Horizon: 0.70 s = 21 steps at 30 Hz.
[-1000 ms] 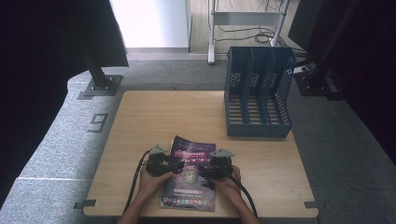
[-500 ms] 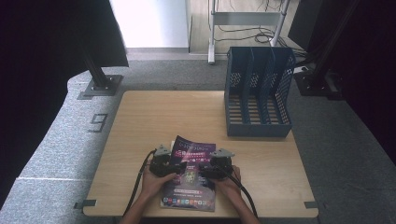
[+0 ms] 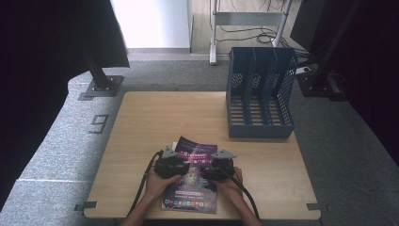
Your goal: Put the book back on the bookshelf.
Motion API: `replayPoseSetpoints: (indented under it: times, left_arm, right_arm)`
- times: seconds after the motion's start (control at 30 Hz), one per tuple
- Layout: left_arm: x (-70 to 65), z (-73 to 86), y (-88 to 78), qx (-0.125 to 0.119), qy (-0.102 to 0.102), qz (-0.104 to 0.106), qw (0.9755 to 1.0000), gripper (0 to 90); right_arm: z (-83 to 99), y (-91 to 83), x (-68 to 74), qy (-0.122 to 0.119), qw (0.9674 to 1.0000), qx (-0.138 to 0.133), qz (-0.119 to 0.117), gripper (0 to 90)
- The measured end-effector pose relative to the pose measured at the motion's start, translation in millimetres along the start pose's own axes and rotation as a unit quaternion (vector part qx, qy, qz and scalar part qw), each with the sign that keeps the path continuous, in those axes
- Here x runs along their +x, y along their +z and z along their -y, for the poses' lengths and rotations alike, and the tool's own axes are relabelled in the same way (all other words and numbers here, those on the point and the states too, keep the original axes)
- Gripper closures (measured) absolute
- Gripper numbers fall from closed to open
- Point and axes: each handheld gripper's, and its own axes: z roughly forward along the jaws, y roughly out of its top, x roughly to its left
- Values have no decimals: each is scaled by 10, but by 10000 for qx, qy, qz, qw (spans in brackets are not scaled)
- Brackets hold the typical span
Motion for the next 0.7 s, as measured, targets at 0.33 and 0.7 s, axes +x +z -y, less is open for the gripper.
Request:
replayPoseSetpoints:
  times: [0.33, 0.7]
  left_arm:
    - [65, -22, -34, -141, -55, -231, 9996, 429]
    - [19, -26, -91, -343, 33, 48, 9994, 422]
  right_arm:
    - [0, 0, 0, -2, 10000, 0, 0, 178]
    - [1, -1, 2, -13, 10000, -5, 5, 178]
